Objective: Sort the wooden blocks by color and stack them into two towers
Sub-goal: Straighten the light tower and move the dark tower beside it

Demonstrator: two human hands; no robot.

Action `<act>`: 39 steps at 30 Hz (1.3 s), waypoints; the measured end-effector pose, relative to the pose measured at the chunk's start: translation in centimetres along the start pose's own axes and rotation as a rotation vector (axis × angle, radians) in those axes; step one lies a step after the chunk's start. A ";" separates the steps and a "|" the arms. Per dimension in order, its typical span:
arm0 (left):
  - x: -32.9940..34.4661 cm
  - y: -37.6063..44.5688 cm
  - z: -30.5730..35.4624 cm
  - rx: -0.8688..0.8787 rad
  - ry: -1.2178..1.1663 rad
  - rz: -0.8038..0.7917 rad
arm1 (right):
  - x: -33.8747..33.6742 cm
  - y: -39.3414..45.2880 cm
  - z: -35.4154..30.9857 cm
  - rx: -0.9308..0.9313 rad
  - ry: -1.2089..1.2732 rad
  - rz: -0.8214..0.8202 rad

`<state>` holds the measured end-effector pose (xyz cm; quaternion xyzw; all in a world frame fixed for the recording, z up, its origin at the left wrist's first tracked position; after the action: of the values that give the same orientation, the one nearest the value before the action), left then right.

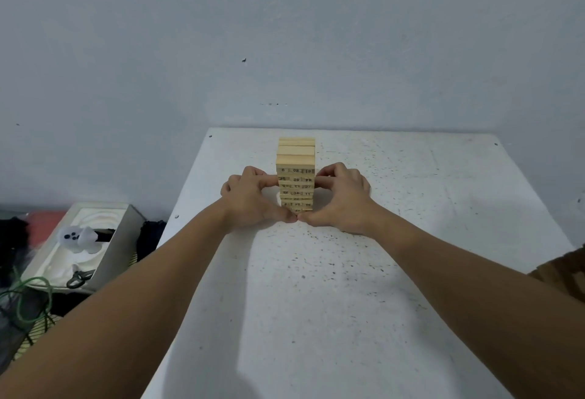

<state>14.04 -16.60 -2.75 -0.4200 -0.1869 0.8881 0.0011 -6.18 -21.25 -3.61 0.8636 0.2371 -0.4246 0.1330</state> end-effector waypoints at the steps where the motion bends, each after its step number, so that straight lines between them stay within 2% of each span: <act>1: -0.1 0.2 0.0 -0.001 0.007 0.001 | 0.0 0.3 0.1 0.000 0.005 0.003; 12: 0.0 0.5 -0.2 0.000 -0.002 -0.010 | 0.6 0.5 0.5 -0.003 -0.065 0.015; 17: 0.1 0.1 -0.9 -0.055 0.002 0.039 | 0.4 0.0 0.8 -0.014 -0.061 -0.025; 22: 1.1 -4.1 -2.1 -0.155 -0.040 0.124 | 0.2 -2.6 1.2 -0.011 -0.061 -0.051; 27: 3.4 -8.3 -2.9 -0.093 0.190 0.197 | 0.5 -7.2 2.3 -0.019 -0.272 -0.162; 30: 4.5 -10.7 -2.2 -0.063 0.287 0.233 | 0.2 -10.4 2.3 0.007 -0.300 -0.169; 34: 6.3 -14.6 0.0 0.037 0.326 0.306 | -0.3 -14.1 1.6 0.019 -0.268 -0.144; 36: 7.3 -16.2 1.4 0.035 0.283 0.350 | -0.6 -15.8 1.4 0.023 -0.247 -0.126; 39: 9.2 -18.0 3.5 0.028 0.232 0.331 | -1.4 -18.4 1.2 0.015 -0.232 -0.116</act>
<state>2.71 0.44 -1.56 -0.5443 -0.1015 0.8244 -0.1173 -17.37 -6.51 -3.77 0.7945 0.2664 -0.5304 0.1283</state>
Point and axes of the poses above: each hand's wrist, its own y-axis towards the middle knuckle, its own x-axis out of the palm, z = x × y, the point moved 3 cm from there along y, towards the middle knuckle, and after that the axes turned 6 degrees about -x, right-handed, at the moved point
